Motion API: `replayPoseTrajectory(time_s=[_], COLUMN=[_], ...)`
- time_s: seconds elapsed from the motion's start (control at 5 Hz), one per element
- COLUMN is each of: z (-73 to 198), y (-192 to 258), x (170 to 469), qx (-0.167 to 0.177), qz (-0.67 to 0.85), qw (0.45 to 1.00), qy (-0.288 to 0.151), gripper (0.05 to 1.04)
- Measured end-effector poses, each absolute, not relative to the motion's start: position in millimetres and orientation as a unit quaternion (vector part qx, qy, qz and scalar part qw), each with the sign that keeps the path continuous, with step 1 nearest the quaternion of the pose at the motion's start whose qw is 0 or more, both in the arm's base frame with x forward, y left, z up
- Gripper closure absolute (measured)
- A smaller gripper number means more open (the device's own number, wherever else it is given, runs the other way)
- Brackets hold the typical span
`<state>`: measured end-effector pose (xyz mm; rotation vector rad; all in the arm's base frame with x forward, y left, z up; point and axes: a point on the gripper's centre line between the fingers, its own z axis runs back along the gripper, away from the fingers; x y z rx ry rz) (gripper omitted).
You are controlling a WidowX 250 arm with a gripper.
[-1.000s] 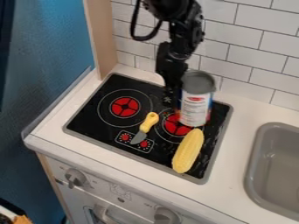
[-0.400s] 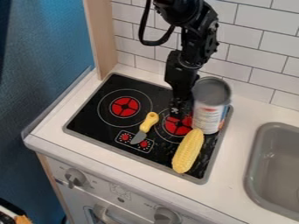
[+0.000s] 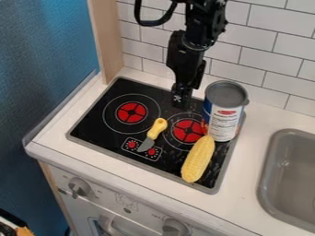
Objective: Placing the empty tin on the right side of the burner
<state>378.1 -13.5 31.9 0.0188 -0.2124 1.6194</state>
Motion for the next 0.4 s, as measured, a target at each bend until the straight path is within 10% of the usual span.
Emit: replayPoseTrajectory(time_s=[0.4], z=[72.0], y=[-4.9], x=[369.8], qx=[0.005], qz=[0.7], qw=[0.705], qy=[-0.112], gripper=[0.084])
